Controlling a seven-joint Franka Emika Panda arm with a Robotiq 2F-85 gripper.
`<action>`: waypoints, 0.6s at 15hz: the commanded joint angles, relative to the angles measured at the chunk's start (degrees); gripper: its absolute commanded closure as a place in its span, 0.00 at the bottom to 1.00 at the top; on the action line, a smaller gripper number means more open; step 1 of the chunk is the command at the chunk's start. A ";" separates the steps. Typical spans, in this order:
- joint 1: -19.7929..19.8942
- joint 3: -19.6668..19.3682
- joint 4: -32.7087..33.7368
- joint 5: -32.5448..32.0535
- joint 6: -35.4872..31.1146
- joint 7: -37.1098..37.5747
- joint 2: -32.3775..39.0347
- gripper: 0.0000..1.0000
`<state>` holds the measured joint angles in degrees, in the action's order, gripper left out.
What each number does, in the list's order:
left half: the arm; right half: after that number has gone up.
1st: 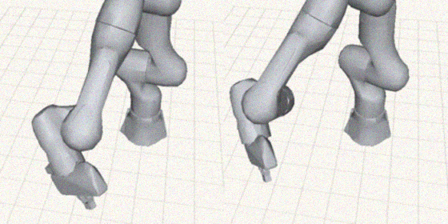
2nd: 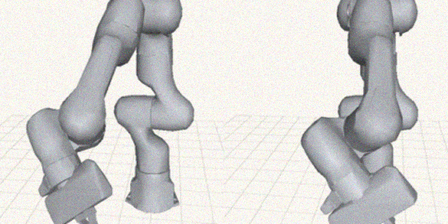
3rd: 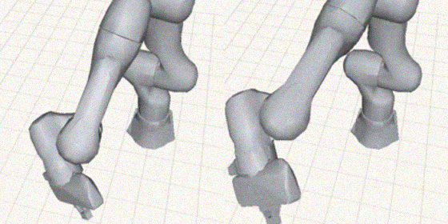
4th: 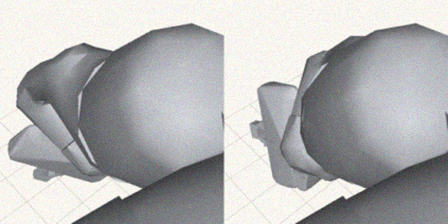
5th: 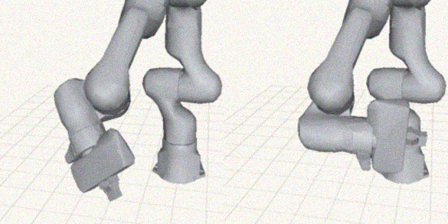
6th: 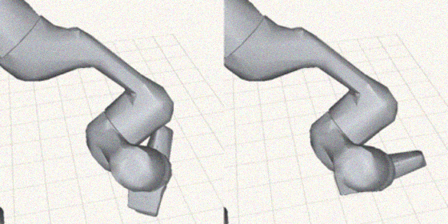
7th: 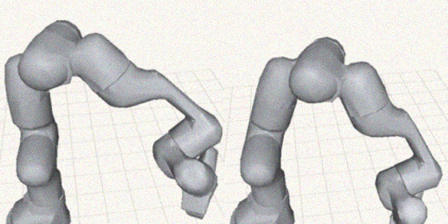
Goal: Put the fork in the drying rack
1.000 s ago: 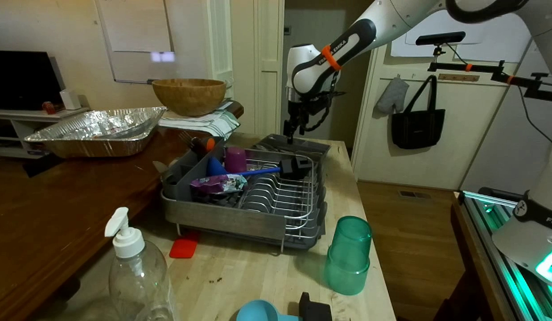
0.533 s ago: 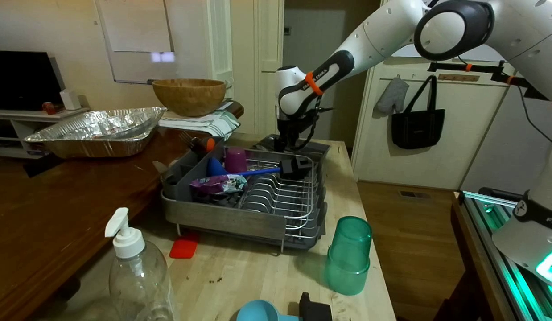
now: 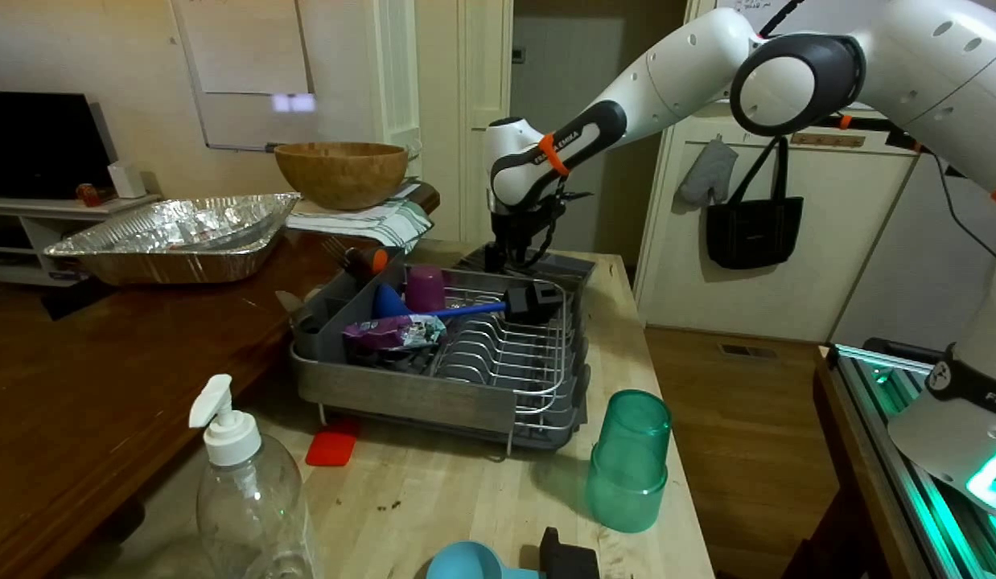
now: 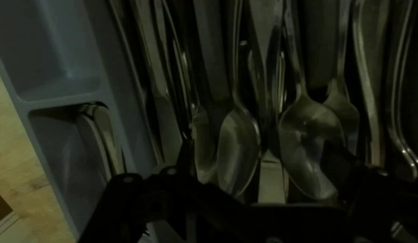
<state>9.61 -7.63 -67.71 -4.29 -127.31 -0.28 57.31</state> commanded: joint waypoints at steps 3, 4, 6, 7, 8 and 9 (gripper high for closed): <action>0.43 0.05 6.25 0.33 3.88 0.86 3.63 0.00; 0.45 0.06 6.70 0.33 4.09 0.89 3.89 0.00; 0.43 0.09 7.68 0.31 4.75 0.87 4.43 0.13; 0.41 0.10 8.09 0.28 5.14 0.88 4.59 0.15; 0.39 0.09 8.63 0.24 5.48 0.89 4.80 0.25; 0.39 0.11 9.16 0.24 5.86 0.93 5.08 0.27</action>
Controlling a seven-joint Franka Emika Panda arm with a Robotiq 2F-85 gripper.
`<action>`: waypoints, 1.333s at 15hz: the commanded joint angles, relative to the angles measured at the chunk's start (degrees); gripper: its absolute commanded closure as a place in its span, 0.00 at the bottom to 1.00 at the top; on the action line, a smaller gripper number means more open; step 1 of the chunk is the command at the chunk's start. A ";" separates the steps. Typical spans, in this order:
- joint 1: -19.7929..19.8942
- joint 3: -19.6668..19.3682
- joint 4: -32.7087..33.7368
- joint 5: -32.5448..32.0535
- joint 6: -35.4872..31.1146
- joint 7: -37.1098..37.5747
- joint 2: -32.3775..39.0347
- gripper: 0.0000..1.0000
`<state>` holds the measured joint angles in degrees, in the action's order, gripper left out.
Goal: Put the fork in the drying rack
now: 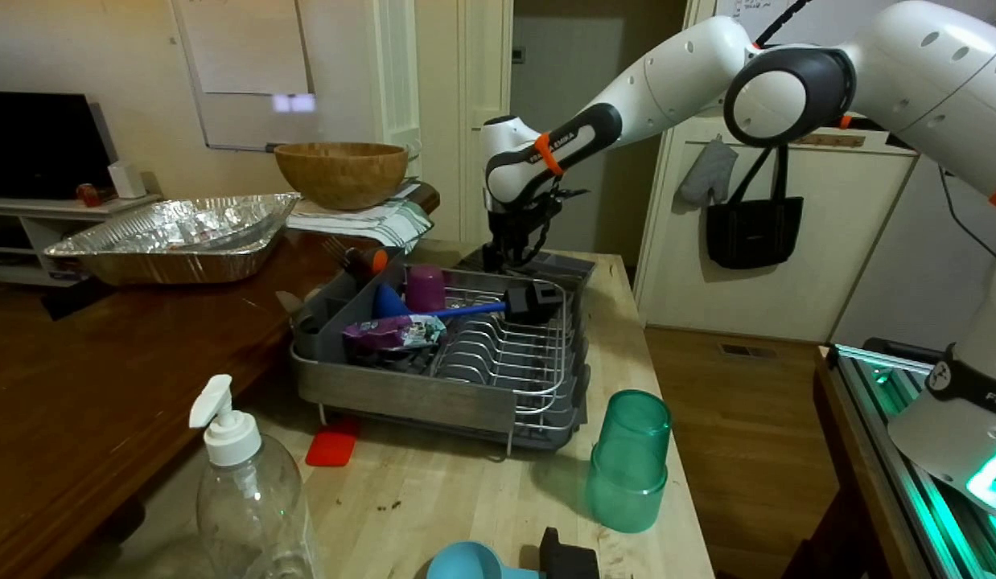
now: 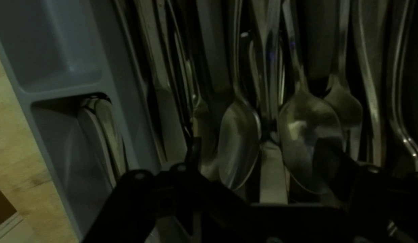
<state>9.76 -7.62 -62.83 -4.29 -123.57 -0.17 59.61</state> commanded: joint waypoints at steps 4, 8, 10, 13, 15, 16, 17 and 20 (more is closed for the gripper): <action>0.49 0.68 5.80 0.60 3.68 0.19 3.58 0.34; -0.21 0.78 6.51 0.21 6.98 0.31 3.92 0.42; -0.40 0.56 7.06 0.03 10.71 0.59 4.28 0.48; 0.05 0.84 8.44 0.26 15.19 0.12 5.40 0.51; 0.41 0.95 10.25 0.48 16.76 0.11 6.60 0.64; 0.52 0.93 10.98 0.51 17.45 0.20 7.03 0.77; 0.63 0.87 11.73 0.52 18.25 0.34 7.35 0.84; 0.92 0.67 13.43 0.42 20.00 0.70 7.50 0.99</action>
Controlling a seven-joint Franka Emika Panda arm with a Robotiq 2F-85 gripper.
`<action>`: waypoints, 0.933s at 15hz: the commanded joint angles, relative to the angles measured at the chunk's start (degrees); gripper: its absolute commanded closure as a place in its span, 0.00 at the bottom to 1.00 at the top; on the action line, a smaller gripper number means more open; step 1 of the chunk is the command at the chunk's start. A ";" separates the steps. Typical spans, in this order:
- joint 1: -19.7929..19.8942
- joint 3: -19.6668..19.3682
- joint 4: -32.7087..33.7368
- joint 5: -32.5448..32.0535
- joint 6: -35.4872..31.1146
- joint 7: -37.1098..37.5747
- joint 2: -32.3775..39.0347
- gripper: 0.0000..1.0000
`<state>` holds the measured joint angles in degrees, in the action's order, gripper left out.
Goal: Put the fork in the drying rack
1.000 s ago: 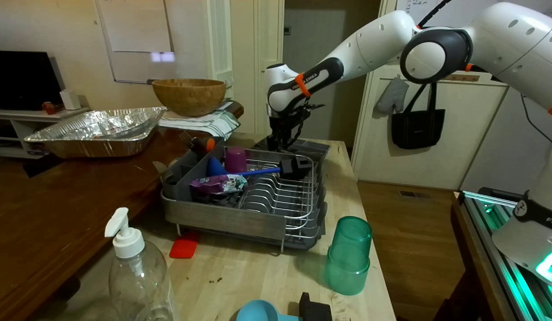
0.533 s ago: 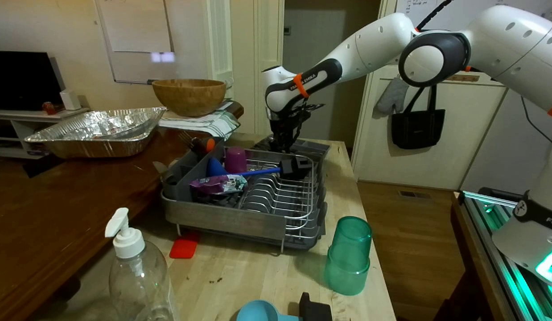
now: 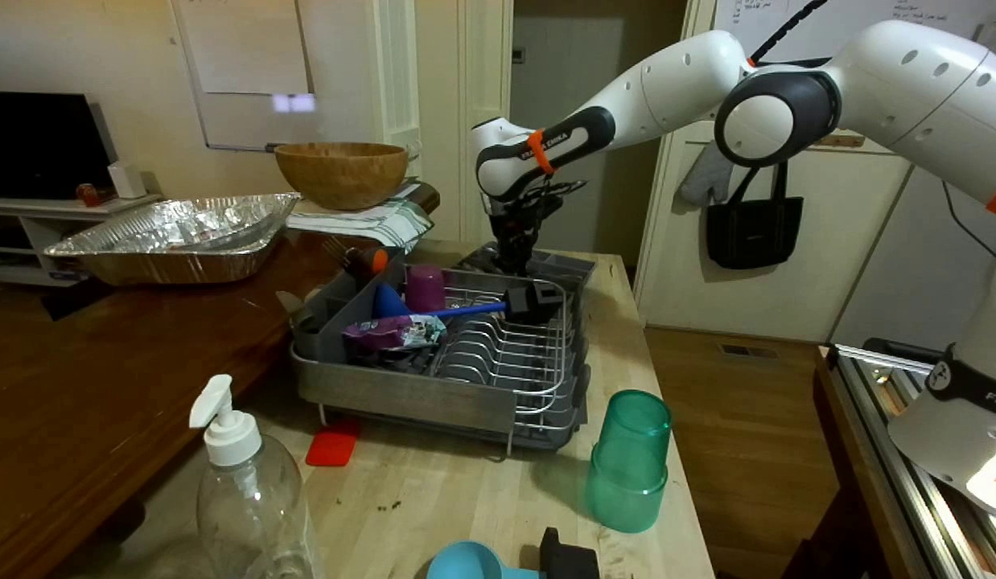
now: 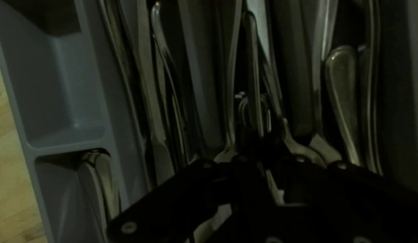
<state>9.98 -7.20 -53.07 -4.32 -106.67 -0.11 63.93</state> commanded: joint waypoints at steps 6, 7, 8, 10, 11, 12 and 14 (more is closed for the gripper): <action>0.93 0.53 -1.45 0.70 -0.65 -1.18 -3.32 0.98; 1.11 0.88 -2.67 0.92 -2.06 -1.81 -4.54 0.98; 1.35 1.29 -3.70 1.20 -3.22 -2.65 -5.77 0.97; 2.00 2.30 -5.80 2.21 -6.09 -4.28 -7.94 0.97; 2.44 2.90 -6.79 2.96 -7.35 -5.08 -8.94 0.97; 2.81 3.43 -8.07 3.58 -8.51 -5.95 -10.10 0.97; 3.49 4.28 -10.65 4.73 -10.63 -7.45 -12.25 0.97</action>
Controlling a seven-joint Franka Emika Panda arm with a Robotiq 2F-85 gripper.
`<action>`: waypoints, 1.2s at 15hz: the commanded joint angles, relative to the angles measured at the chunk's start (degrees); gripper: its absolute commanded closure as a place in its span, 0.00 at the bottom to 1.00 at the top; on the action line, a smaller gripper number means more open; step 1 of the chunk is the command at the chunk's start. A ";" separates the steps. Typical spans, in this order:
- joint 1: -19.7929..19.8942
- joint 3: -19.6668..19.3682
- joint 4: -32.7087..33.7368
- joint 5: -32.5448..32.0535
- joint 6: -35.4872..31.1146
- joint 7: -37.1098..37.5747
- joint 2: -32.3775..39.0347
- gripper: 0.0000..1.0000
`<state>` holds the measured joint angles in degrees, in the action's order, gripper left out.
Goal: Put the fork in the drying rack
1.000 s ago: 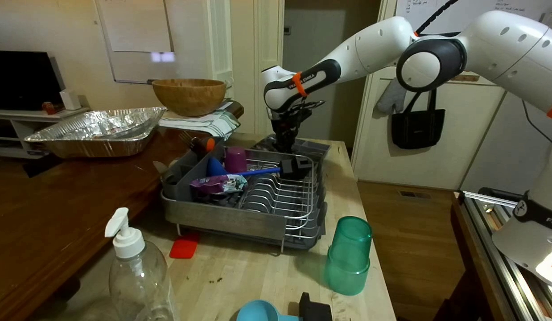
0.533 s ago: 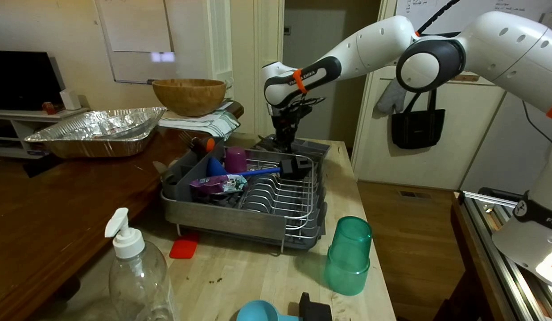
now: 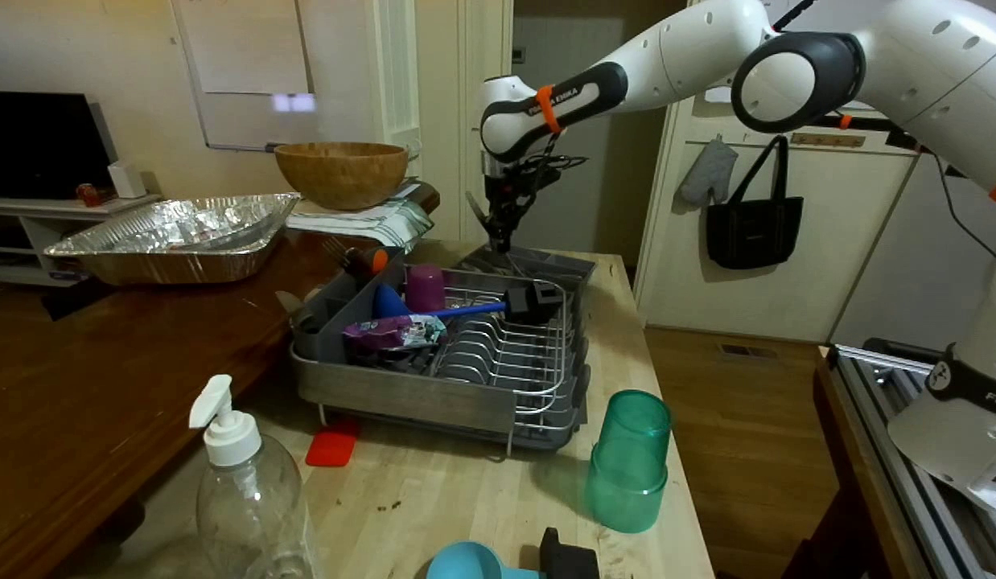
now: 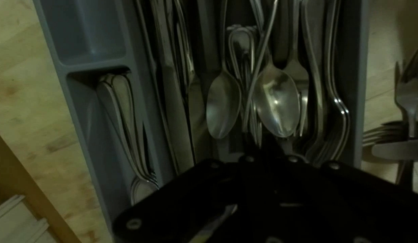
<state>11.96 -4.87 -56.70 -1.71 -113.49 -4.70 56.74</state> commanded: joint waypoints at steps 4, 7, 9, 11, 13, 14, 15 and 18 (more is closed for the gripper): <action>3.61 4.80 -13.56 5.36 -14.19 -7.96 -8.65 0.97; 6.30 7.99 -19.72 8.61 -20.25 -15.47 -12.43 0.97; 8.33 10.29 -24.64 10.81 -23.99 -21.10 -15.60 0.97; 10.40 12.12 -29.87 12.73 -27.85 -26.17 -19.37 0.97; 13.17 14.87 -34.82 15.61 -31.49 -32.66 -23.02 0.97; 14.67 16.65 -37.37 17.64 -33.56 -36.61 -24.78 0.97; 16.00 18.51 -39.04 20.09 -35.41 -40.91 -26.20 0.97; 19.26 24.17 -41.31 29.56 -38.04 -52.91 -28.63 0.97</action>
<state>27.71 14.01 -92.29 19.65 -148.69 -46.93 32.63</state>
